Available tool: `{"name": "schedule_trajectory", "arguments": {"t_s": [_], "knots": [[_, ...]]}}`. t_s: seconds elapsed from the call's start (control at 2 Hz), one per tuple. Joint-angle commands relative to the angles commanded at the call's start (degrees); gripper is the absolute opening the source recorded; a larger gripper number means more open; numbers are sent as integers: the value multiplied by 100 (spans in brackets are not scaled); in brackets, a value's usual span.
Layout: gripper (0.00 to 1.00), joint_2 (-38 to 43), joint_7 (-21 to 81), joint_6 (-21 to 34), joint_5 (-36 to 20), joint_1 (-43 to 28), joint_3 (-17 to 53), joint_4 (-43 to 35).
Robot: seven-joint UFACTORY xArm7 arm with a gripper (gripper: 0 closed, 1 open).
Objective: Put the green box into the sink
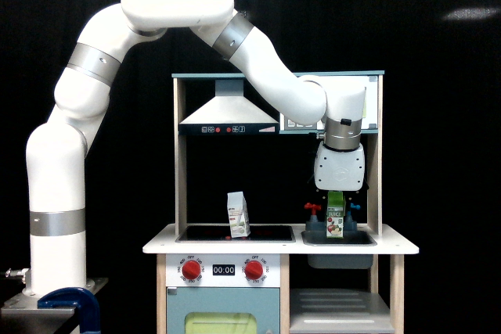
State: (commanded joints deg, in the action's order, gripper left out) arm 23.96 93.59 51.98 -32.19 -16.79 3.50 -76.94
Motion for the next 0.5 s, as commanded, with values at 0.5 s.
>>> {"name": "schedule_trajectory", "arguments": {"t_s": [0.5], "knots": [[100,-254,28,-260,-5,87,-192,484]]}}
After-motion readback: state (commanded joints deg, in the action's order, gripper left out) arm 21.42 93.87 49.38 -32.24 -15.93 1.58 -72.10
